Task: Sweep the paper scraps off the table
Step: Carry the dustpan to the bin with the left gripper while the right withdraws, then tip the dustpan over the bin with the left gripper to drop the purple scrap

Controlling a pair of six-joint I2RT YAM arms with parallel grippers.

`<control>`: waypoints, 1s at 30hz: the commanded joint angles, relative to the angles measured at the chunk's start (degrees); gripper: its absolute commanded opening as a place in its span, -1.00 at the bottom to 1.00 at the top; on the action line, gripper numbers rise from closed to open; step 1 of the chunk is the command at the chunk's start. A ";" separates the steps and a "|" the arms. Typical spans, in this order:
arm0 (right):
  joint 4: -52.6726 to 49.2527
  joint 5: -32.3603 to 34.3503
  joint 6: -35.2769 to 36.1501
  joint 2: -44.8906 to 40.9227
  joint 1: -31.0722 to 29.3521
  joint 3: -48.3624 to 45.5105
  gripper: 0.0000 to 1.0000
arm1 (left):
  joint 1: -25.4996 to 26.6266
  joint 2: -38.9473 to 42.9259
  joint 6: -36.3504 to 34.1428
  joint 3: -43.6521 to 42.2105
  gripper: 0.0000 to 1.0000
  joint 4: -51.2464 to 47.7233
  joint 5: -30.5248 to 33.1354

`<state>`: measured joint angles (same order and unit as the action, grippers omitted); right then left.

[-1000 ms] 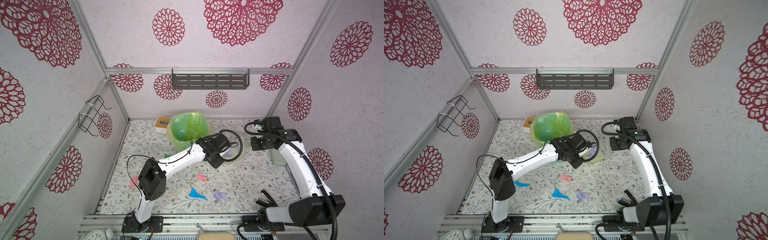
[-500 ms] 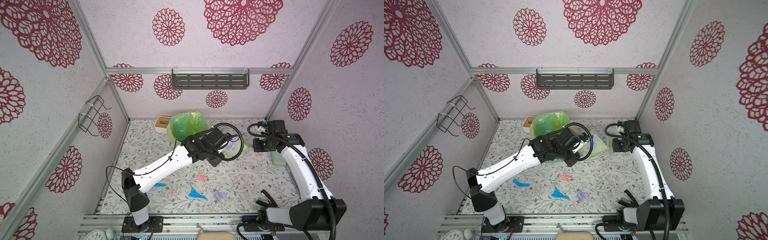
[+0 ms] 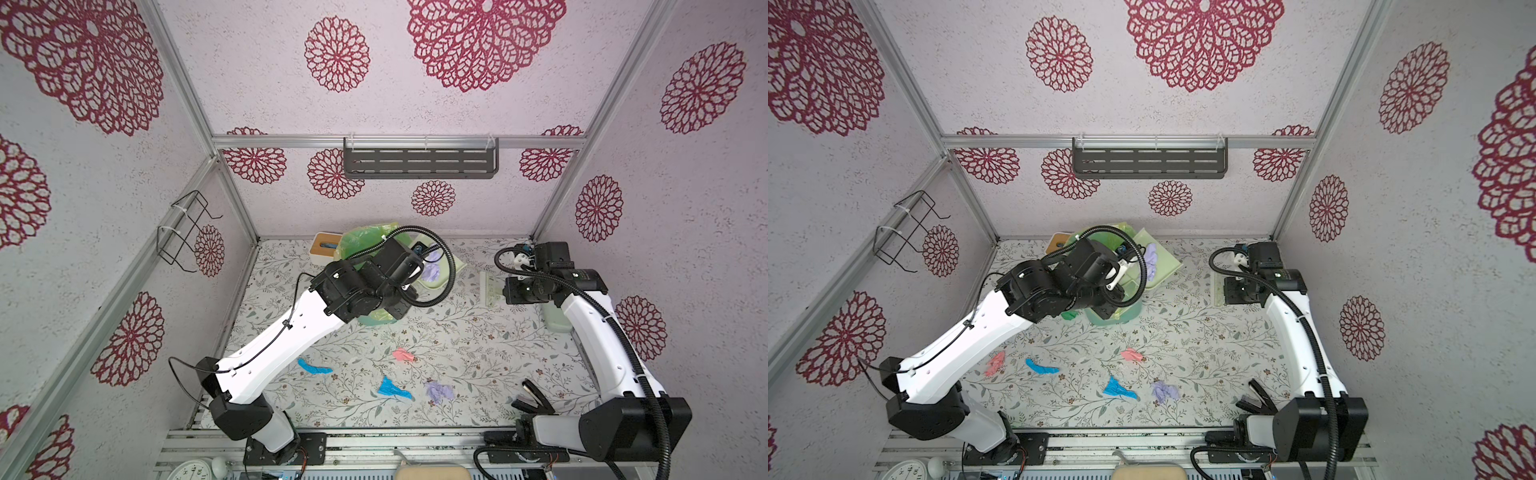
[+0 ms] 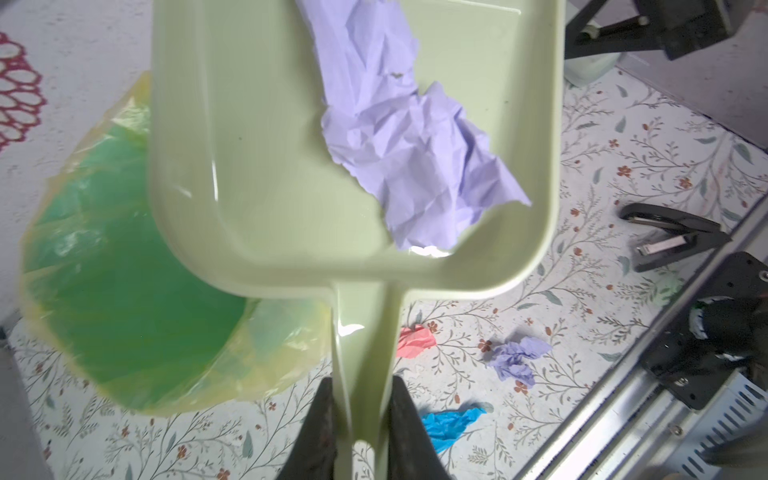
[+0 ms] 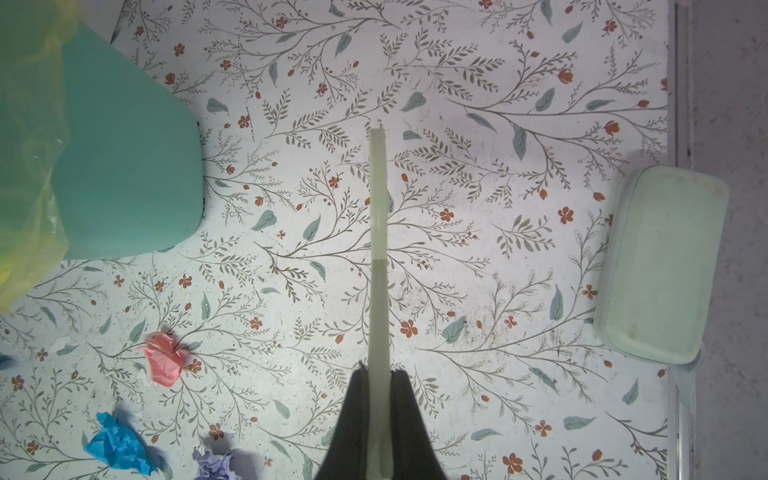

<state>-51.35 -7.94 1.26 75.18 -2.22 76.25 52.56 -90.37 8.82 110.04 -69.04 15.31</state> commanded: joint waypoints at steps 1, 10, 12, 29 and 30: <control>0.73 -1.47 -1.09 -1.61 0.53 0.24 -1.00 | -3.57 3.85 0.89 -1.91 -0.78 -1.71 2.41; 1.21 -1.87 -1.26 -1.52 0.77 -0.20 -1.00 | -13.81 9.36 -0.15 -8.16 -0.78 -1.37 1.57; 1.17 -1.86 -1.32 -1.65 0.81 -0.31 -1.00 | -15.66 9.68 -0.93 -8.97 -0.78 -1.28 2.13; -0.29 -2.35 -0.31 0.73 0.81 3.25 -1.00 | -18.76 -0.53 -11.80 0.09 -0.78 -11.63 17.96; -0.37 -2.58 -0.21 1.00 0.81 3.53 -1.00 | -18.72 -1.10 -12.17 0.70 -0.78 -12.03 18.69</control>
<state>-51.31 -9.37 0.89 75.96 -2.00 77.23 34.06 -90.48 -0.51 108.66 -78.43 29.21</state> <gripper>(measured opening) 0.096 0.200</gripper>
